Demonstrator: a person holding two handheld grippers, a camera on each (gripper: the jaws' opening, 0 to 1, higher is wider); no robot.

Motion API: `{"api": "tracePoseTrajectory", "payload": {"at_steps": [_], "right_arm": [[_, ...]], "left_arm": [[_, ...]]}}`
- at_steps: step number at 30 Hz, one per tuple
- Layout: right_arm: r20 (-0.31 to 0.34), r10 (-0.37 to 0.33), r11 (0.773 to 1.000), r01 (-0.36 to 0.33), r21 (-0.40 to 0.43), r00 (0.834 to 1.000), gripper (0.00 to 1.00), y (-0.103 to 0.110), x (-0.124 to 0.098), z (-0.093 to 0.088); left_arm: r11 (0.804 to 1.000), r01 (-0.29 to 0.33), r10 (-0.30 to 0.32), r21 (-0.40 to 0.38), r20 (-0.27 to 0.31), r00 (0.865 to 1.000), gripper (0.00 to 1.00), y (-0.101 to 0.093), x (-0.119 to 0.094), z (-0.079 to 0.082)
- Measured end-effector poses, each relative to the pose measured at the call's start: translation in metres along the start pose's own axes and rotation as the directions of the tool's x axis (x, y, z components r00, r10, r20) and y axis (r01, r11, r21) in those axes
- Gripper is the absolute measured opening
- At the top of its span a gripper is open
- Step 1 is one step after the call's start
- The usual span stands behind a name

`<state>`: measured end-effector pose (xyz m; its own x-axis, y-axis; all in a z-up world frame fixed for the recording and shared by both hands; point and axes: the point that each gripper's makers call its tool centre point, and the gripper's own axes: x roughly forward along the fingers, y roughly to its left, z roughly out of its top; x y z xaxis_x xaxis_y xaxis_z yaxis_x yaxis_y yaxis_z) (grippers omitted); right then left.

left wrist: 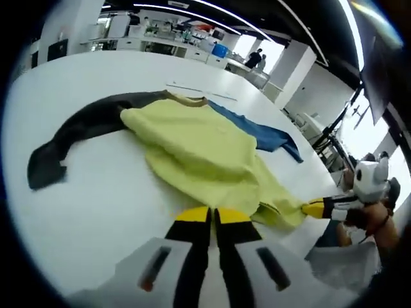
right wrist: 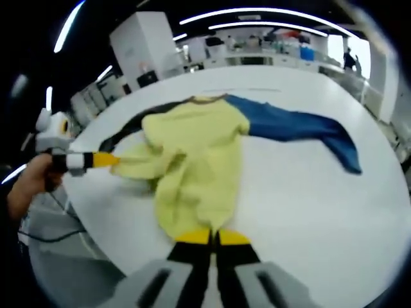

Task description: Fold the garment on the visible template until the final outline fits inside the template.

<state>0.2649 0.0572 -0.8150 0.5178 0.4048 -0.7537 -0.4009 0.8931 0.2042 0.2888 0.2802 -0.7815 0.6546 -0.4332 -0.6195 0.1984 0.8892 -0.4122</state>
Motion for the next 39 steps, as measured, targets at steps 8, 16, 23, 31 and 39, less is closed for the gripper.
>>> {"api": "tracePoseTrajectory", "payload": {"at_steps": [8, 16, 23, 31, 39], "right_arm": [[0.031, -0.019, 1.000, 0.020, -0.021, 0.999, 0.00, -0.003, -0.013, 0.008], [0.041, -0.042, 0.999, 0.043, -0.033, 0.998, 0.00, -0.006, -0.016, 0.005], [0.027, -0.040, 0.999, 0.041, -0.027, 0.999, 0.00, -0.004, -0.024, -0.006], [-0.010, -0.014, 1.000, 0.014, -0.016, 1.000, 0.00, -0.001, -0.027, -0.022], [-0.093, 0.025, 0.998, -0.031, -0.059, 0.995, 0.00, 0.007, -0.023, -0.044]], "left_arm": [[0.998, -0.021, 0.020, -0.052, -0.022, 1.000, 0.00, 0.030, -0.052, -0.011], [0.998, -0.059, 0.059, 0.012, -0.047, 0.997, 0.00, 0.048, -0.089, -0.015], [0.996, -0.085, 0.084, -0.013, -0.084, 0.993, 0.00, 0.072, -0.112, -0.029], [0.990, -0.128, 0.118, -0.065, -0.147, 0.982, 0.00, 0.090, -0.110, -0.065], [0.980, -0.199, 0.193, -0.015, -0.181, 0.964, 0.00, 0.106, -0.099, -0.088]]}}
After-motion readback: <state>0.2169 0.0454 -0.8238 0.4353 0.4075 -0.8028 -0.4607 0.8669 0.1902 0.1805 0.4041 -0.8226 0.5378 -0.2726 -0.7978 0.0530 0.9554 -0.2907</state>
